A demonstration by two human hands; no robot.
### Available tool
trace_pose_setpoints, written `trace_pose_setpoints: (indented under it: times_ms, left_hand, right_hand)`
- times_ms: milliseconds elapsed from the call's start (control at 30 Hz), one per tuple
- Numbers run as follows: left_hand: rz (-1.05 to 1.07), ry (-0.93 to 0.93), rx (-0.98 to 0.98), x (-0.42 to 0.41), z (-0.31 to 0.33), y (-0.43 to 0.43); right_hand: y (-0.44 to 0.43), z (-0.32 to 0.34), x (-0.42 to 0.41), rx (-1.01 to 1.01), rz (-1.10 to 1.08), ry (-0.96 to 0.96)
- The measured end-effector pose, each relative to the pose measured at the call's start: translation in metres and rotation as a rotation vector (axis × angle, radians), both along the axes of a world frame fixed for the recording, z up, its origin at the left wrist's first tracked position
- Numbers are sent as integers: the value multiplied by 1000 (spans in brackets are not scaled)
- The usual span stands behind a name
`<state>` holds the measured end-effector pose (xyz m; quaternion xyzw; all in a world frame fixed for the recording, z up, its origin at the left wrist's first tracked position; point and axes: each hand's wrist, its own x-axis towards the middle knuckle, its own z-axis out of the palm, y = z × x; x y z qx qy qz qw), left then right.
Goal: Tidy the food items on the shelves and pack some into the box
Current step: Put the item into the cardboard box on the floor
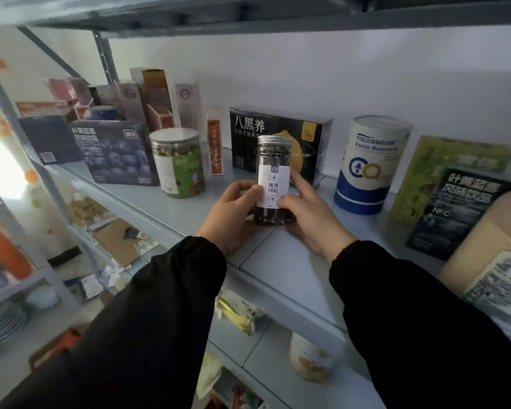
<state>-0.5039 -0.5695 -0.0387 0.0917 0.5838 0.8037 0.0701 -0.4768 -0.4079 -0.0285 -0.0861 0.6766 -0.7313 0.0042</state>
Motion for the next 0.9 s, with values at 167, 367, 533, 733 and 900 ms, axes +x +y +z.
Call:
trace_pose_setpoints:
  times_ms: [167, 367, 533, 733, 900]
  left_hand:
    - [2, 26, -9, 3, 0, 0]
    - [-26, 25, 1, 5, 0, -2]
    - [-25, 22, 10, 3, -2, -2]
    - [-62, -4, 10, 4, 1, -3]
    - [-97, -44, 32, 2, -1, -4]
  right_hand:
    - [2, -2, 2, 13, -39, 8]
    - [-2, 0, 10, 94, -88, 77]
    - [-1, 1, 12, 129, -95, 102]
    - [4, 5, 17, 286, -169, 198]
    - [2, 5, 17, 318, -186, 207]
